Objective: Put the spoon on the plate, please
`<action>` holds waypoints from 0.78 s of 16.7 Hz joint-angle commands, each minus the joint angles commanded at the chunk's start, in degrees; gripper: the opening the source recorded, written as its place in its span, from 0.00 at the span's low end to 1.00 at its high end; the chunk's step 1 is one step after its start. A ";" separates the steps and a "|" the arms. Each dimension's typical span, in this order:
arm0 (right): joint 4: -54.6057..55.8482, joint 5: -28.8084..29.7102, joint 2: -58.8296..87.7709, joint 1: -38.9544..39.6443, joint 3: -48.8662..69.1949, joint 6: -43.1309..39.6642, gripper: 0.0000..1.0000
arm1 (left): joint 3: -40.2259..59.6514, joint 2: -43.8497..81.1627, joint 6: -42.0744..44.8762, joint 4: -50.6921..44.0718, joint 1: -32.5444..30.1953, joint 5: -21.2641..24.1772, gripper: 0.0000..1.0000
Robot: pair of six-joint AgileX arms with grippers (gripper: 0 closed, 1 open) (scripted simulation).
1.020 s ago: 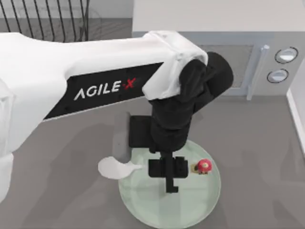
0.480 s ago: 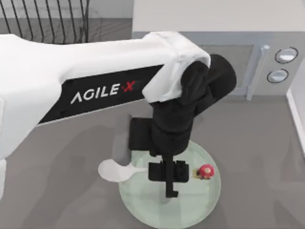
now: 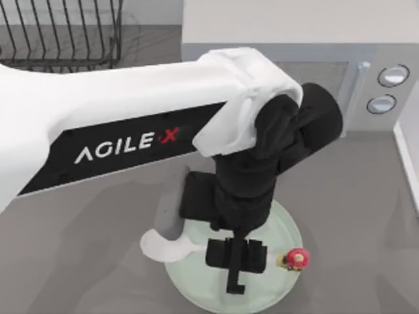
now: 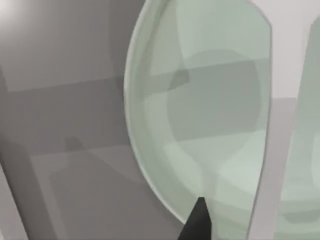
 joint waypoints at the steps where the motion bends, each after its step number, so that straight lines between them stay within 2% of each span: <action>1: 0.00 0.00 0.00 0.00 0.00 0.00 1.00 | -0.06 -0.27 0.01 0.07 -0.28 0.14 0.00; 6: 0.00 0.00 0.00 0.00 0.00 0.00 1.00 | -0.11 -0.16 -0.80 2.33 -0.13 -0.05 0.00; 13: 0.00 0.00 0.00 0.00 0.00 0.00 1.00 | -0.73 4.03 -3.08 8.88 3.15 -2.14 0.00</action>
